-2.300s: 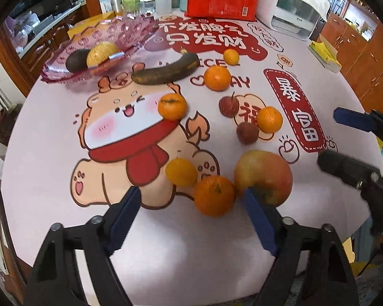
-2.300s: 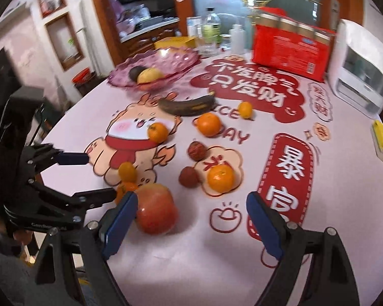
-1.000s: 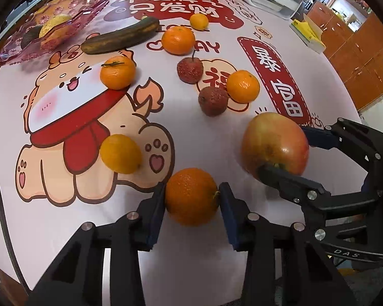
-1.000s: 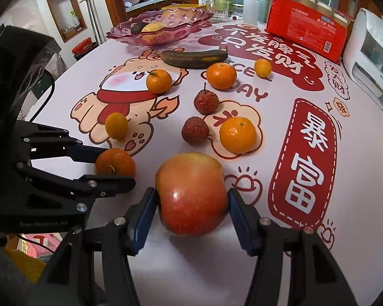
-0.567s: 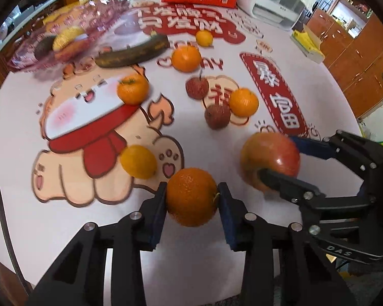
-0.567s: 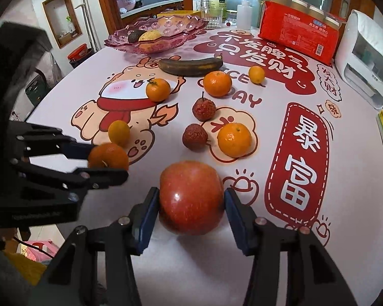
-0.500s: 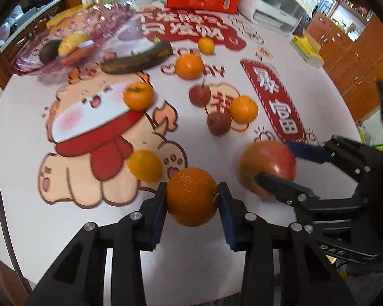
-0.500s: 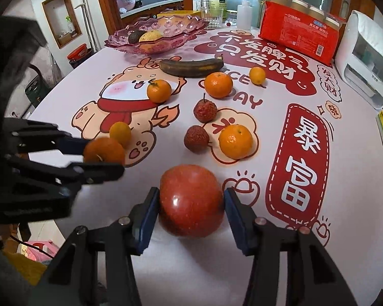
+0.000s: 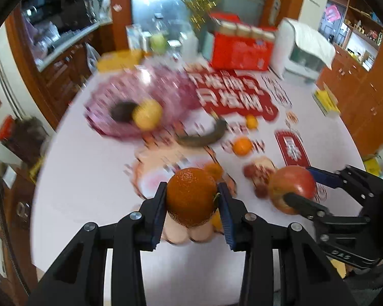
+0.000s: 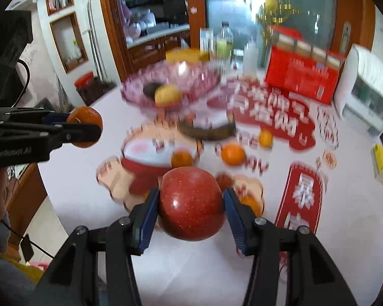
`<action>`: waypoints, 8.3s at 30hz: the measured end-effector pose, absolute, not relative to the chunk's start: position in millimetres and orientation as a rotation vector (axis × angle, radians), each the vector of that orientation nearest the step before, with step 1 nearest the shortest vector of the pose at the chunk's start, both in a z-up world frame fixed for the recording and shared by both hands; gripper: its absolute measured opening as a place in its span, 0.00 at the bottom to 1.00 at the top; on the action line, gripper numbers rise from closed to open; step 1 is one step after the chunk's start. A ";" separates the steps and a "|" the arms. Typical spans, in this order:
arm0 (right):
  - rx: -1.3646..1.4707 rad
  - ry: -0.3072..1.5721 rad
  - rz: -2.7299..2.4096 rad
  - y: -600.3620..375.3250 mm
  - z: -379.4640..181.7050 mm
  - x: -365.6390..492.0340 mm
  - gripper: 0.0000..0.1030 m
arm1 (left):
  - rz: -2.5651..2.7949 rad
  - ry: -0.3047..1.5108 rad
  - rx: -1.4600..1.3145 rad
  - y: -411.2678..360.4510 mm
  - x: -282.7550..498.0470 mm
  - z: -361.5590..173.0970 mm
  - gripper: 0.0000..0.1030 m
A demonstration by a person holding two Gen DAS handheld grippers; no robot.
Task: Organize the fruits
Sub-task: 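Carry the orange and red apple with both tools over the pink bowl, then lower the orange and apple into the bowl and open both tools, then withdraw both tools from the bowl back toward the remaining fruits, then grasp an orange with the left tool while the right tool grasps another orange, then carry both oranges with both tools over the pink glass bowl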
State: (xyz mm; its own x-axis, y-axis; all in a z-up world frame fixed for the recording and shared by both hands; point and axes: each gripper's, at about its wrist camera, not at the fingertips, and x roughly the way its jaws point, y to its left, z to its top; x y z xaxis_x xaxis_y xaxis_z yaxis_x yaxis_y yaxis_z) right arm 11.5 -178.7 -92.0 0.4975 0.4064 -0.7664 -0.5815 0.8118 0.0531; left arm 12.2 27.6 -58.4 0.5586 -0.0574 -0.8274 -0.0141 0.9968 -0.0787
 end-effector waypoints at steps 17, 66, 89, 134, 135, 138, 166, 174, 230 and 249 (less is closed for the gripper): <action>-0.127 0.596 0.472 -79.0 42.7 106.9 0.50 | 0.036 0.826 0.052 161.5 115.2 41.6 0.36; -0.133 0.941 0.263 33.5 -164.7 274.5 0.54 | -0.059 1.133 -0.027 196.9 317.2 -210.8 0.65; -0.085 0.871 0.257 26.2 -129.9 248.4 0.56 | -0.024 1.104 0.031 194.8 277.3 -172.5 0.88; -0.006 0.796 0.135 -88.3 -35.5 71.5 0.63 | -0.148 0.994 0.034 132.4 117.2 -50.4 0.94; -0.003 0.789 0.125 -97.5 -32.3 66.2 0.63 | -0.152 0.993 0.035 127.7 114.0 -49.2 0.94; 0.003 0.770 0.111 -118.3 -25.3 55.6 0.63 | -0.135 0.982 0.042 111.8 103.1 -47.1 0.94; -0.092 0.974 0.329 -261.5 -149.4 61.7 0.63 | 0.000 1.161 0.037 -33.3 97.0 -182.2 0.82; -0.074 1.037 0.405 -249.0 -191.8 77.4 0.58 | 0.008 1.237 -0.032 -31.8 117.9 -218.2 0.75; -0.009 0.838 0.573 -179.8 -74.4 45.9 0.38 | 0.002 1.080 0.070 29.3 57.9 -78.2 0.36; -0.008 0.642 0.512 -104.1 68.8 108.0 0.38 | 0.070 0.909 0.336 151.2 131.8 49.2 0.36</action>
State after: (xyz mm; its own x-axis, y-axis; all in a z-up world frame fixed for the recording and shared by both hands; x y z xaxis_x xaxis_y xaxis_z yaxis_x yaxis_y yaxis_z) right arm 108.0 -104.1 68.8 0.6815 0.4537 -0.5742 -0.4588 0.8762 0.1477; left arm 131.8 151.2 49.2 0.6163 0.2003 -0.7616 0.0820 0.9455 0.3150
